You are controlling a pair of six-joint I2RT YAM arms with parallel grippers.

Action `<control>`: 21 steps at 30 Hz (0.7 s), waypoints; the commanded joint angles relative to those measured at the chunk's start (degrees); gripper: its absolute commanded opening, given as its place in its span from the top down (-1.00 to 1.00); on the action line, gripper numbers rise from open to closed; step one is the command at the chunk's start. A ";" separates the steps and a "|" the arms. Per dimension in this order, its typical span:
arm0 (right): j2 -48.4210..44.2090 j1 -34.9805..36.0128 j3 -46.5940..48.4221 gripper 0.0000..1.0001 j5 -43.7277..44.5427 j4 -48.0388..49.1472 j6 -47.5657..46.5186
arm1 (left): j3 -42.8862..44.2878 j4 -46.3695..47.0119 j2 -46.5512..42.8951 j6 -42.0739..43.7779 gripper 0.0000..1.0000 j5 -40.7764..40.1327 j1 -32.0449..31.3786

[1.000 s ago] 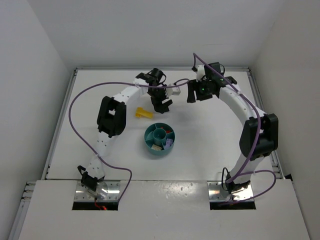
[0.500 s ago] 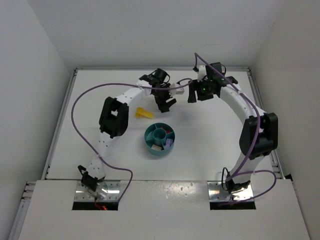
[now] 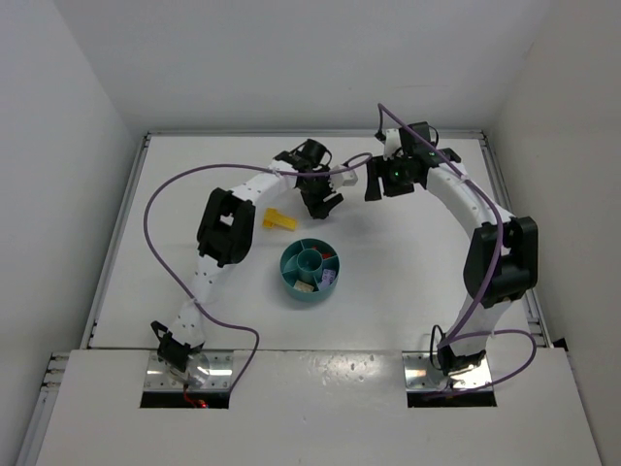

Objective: Sort the legos into containers by color

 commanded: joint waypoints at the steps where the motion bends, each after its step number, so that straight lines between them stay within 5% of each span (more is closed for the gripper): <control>1: 0.05 -0.32 1.92 -0.30 -1.21 1.54 0.05 | -2.65 0.56 1.25 1.50 -0.42 -3.03 -0.45; 8: 0.57 -0.32 1.92 -0.30 -1.73 1.54 0.05 | -6.00 0.56 0.10 3.43 -0.12 -1.01 -0.98; 14: 0.57 -0.32 1.92 -0.30 -2.26 1.54 0.05 | -7.75 0.56 -1.03 4.05 0.34 -0.49 -1.51; 21: 0.57 -0.32 1.40 -0.30 -3.40 2.07 0.05 | -17.23 9.76 -9.37 0.02 0.44 0.57 -1.51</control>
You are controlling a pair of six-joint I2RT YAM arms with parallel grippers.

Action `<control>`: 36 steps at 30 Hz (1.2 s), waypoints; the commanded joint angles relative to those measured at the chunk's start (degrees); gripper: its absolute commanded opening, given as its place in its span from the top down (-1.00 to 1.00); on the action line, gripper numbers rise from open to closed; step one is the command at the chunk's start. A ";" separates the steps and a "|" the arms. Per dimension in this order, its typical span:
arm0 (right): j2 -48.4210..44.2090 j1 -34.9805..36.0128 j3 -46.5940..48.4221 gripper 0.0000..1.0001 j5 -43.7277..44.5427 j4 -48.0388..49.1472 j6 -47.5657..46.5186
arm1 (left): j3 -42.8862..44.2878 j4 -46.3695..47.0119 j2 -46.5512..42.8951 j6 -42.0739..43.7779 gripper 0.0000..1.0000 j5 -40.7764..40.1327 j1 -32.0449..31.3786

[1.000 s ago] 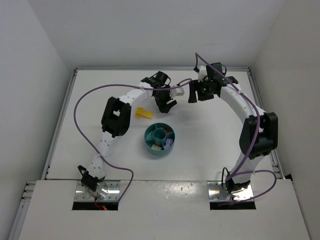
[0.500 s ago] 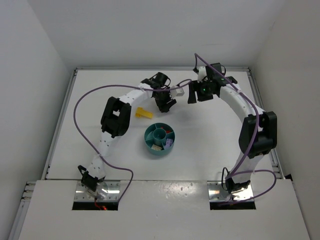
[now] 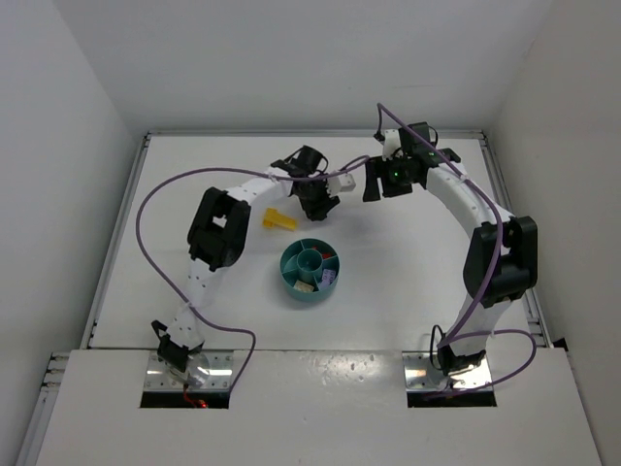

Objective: Sort the legos into containers by color

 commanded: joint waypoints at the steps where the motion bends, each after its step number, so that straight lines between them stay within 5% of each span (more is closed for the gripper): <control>1: 0.38 -0.32 1.40 -0.30 -1.57 2.14 0.05 | -7.40 3.46 -7.29 -1.87 0.44 -0.56 -1.11; 14: 0.90 0.21 2.09 -0.30 -7.71 4.77 0.57 | -20.60 25.80 -30.00 -18.75 0.49 2.24 2.75; 19: 2.13 0.21 4.90 -0.30 -23.85 6.35 5.22 | -26.75 25.80 -37.02 -21.74 0.49 8.04 3.28; 25: 3.80 -0.32 4.66 -0.30 -35.65 15.92 24.81 | -34.57 25.80 -42.48 -21.74 0.49 9.28 2.75; 29: 4.41 -0.32 2.19 -0.30 -39.79 23.91 35.01 | -36.59 25.19 -43.98 -21.22 0.49 9.28 2.75; 36: 5.47 0.91 0.87 -0.30 -38.66 22.61 34.32 | -36.60 24.14 -45.13 -21.21 0.49 10.42 2.23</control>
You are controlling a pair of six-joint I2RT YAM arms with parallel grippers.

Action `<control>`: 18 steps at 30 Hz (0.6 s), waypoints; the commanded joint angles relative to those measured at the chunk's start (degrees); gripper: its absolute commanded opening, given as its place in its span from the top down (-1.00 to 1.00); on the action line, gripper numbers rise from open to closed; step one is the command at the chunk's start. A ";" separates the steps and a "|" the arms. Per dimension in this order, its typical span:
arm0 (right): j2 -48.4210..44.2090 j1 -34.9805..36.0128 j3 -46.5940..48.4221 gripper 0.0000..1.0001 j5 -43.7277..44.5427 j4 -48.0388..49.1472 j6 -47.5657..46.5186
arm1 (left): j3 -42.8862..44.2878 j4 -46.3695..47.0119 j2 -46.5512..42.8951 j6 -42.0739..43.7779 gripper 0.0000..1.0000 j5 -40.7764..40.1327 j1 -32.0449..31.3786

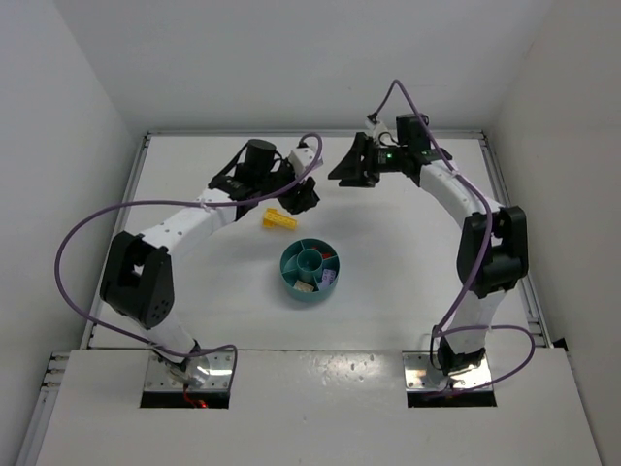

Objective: Sort the legos into containers by color

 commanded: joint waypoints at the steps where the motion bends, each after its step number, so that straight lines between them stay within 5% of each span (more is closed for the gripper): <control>1: 0.78 0.49 -1.75 -0.30 -1.33 2.75 2.68 | 0.49 1.31 -3.20 -0.38 0.49 2.34 -0.53; 18: 2.36 2.07 -2.29 -0.23 -3.34 4.42 3.73 | 2.07 -0.36 -2.68 0.85 0.49 1.81 -3.69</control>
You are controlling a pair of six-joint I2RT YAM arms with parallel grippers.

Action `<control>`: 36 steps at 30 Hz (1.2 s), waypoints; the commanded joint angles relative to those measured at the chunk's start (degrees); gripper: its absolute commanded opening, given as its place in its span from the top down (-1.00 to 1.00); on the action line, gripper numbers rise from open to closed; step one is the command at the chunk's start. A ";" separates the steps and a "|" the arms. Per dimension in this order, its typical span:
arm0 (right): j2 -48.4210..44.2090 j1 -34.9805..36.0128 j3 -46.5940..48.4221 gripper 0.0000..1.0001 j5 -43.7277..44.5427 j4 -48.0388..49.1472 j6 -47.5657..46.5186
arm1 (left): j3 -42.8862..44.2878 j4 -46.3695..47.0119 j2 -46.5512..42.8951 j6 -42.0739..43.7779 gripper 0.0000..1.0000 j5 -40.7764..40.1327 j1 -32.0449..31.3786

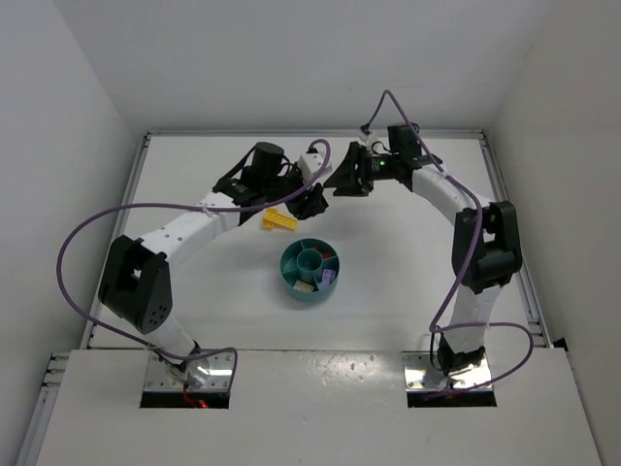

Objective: Sort the legos into containers by color

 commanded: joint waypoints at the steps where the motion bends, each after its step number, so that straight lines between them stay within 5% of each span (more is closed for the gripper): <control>1: -0.27 0.89 -0.38 -0.23 -3.17 2.86 0.63 | 2.05 0.43 -1.17 0.41 0.49 0.74 -0.37; 15: -0.79 2.56 -2.76 -0.03 -4.40 2.34 -1.83 | 3.63 0.43 -0.11 1.46 0.49 0.74 -0.37; 21: 0.35 3.09 -1.01 0.42 -5.11 4.10 -1.83 | 3.11 0.43 -0.11 1.46 0.49 1.26 -0.37; 25: 0.88 4.14 0.05 0.92 -5.63 4.10 -2.62 | 2.58 0.43 -0.11 1.46 0.49 1.26 -0.37; 28: 0.35 4.15 0.57 1.00 -5.63 2.08 -6.22 | 2.58 0.43 -0.11 1.46 0.49 1.26 -0.37; 31: -0.79 4.15 0.58 1.00 -4.15 -0.82 -10.26 | 2.05 0.43 -0.11 1.46 0.40 0.66 -0.37; 36: -2.90 4.15 0.06 1.00 0.24 -6.43 -18.07 | 2.05 0.43 -0.73 -2.65 -0.27 -2.60 0.24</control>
